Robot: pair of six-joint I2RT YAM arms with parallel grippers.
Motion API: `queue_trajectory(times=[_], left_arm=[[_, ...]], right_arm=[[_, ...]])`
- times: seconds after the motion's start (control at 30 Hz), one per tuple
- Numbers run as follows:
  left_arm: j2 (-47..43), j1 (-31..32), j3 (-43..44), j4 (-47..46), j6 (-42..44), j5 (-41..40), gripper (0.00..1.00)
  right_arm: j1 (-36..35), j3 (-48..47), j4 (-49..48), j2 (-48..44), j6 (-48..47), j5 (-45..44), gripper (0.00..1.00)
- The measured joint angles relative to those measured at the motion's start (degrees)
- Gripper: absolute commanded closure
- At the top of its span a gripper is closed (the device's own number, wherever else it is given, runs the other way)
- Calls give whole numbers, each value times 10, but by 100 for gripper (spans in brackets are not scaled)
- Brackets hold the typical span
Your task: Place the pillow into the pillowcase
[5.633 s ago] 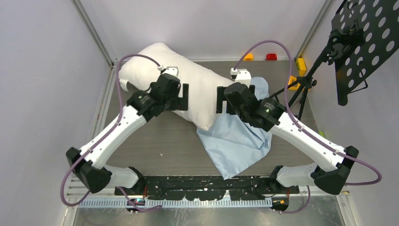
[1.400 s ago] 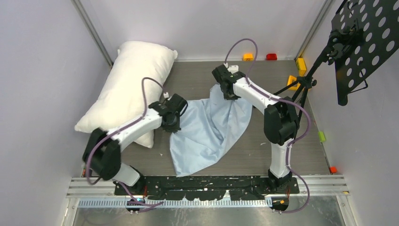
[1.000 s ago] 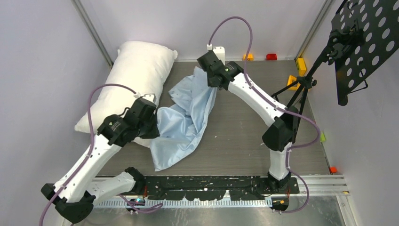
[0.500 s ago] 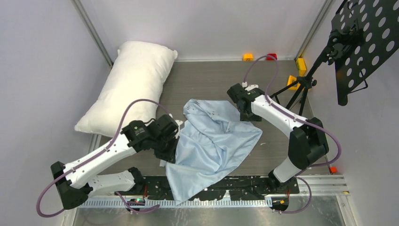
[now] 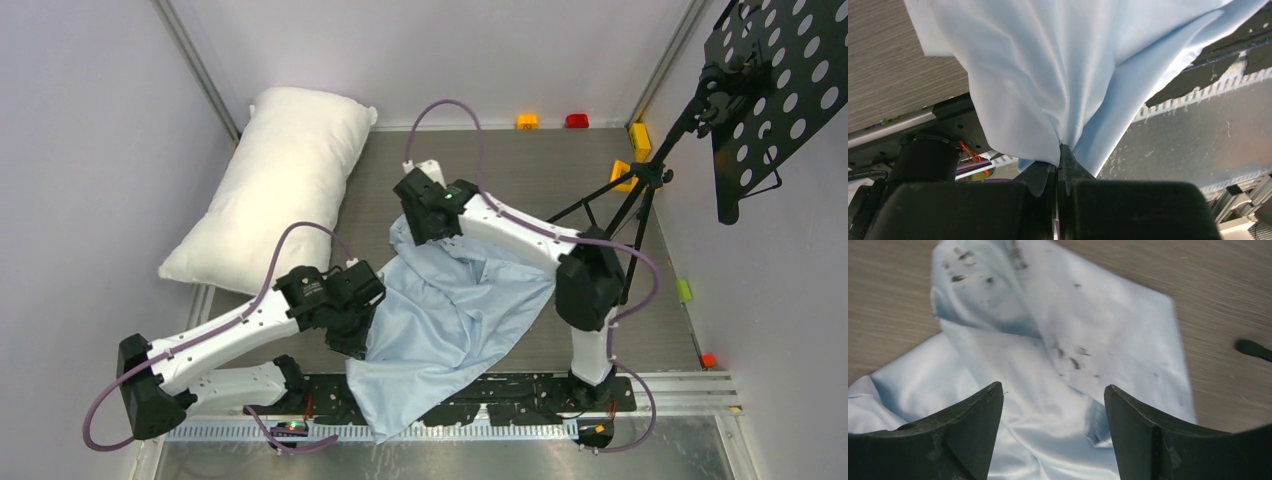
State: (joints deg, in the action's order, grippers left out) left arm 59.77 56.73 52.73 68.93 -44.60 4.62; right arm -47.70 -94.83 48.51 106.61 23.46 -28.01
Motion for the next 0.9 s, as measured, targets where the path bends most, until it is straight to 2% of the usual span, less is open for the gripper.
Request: queue_trajectory(times=[0.23,0.43,0.5,0.6,0.63,0.67,0.77,0.9], left_arm=[[-12,0,-9,10,-42,-42,100],[-22,0,-9,14,-60,-65,100],[-24,0,-9,15,-64,-70,100],[-24,0,-9,16,-65,-77,100],[-24,0,-9,17,-65,-81,100],[-24,-2,-9,17,-64,-83,100],[-24,-17,-6,22,-57,-89,100],[-2,-101,26,26,-13,-90,100]], right_arm=[[-34,-78,-24,140,-50,92,21],[-45,-146,-27,214,-65,110,23],[-44,-174,-26,241,-69,102,35],[-35,-212,-12,276,-69,82,82],[-29,-222,-5,284,-65,74,95],[-23,-226,-1,288,-61,68,99],[15,-224,18,283,-30,38,100],[75,-154,29,215,8,-3,100]])
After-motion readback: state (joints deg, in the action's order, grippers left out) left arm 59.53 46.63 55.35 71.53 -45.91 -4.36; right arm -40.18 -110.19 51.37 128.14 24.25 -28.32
